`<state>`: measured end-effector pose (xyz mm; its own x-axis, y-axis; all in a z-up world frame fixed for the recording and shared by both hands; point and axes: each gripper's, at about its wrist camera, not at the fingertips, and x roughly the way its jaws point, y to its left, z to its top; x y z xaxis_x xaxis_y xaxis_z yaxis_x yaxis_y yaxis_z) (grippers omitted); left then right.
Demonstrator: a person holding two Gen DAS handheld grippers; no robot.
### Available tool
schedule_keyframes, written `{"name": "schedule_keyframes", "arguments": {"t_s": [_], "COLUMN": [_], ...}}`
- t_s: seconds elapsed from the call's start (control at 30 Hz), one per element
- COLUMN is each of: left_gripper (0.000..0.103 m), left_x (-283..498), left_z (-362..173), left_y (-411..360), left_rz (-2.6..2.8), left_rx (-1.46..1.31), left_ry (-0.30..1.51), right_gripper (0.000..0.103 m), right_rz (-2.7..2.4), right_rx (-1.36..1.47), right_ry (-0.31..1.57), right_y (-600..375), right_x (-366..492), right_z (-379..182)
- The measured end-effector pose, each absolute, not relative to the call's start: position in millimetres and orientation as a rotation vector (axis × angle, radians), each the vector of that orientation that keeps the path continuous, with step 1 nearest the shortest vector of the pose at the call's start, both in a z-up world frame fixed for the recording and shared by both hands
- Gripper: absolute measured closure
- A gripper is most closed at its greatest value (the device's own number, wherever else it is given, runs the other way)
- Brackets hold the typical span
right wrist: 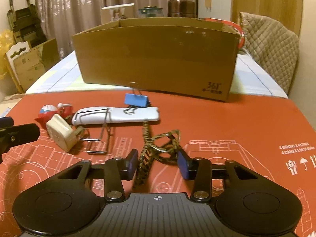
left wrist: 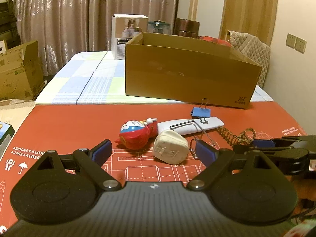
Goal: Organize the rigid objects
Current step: 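Close right tool on the braided cord while left tool grasps the beige plug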
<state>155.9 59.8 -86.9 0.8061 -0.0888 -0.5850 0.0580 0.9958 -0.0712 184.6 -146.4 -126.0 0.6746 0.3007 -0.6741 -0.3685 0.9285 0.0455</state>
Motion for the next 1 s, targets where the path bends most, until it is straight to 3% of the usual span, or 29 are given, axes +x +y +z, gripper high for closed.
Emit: {"name": "schedule_keyframes", "arguments": {"t_s": [0.07,0.2,0.47,0.8,1.0], "left_gripper": [0.014,0.014,0.014,0.014,0.015], "left_x": [156,156,158,163,166], "left_z": [-87,-88,-91,-95,-99], "left_y": [57,54,51,45,39], "left_rz": [-0.087,-0.103,-0.122,-0.154,-0.166], "left_rx": [-0.043,-0.030,-0.018,-0.016,0.001], "left_ry": [0.627,0.629,0.635,0.647,0.657], "right_gripper": [0.071,0.071,0.057,0.056,0.067], "right_rz": [0.362,0.344,0.375,0.446,0.470], "right_rx": [-0.098,-0.097,-0.138,-0.135,-0.126], "right_ry": [0.744,0.737,0.709,0.701,0.719], "right_y": [-149,-153,-150,-151,-148], "right_x": [186,188,196,210,206], "right_z": [-126,-127,-128,-134,-131]}}
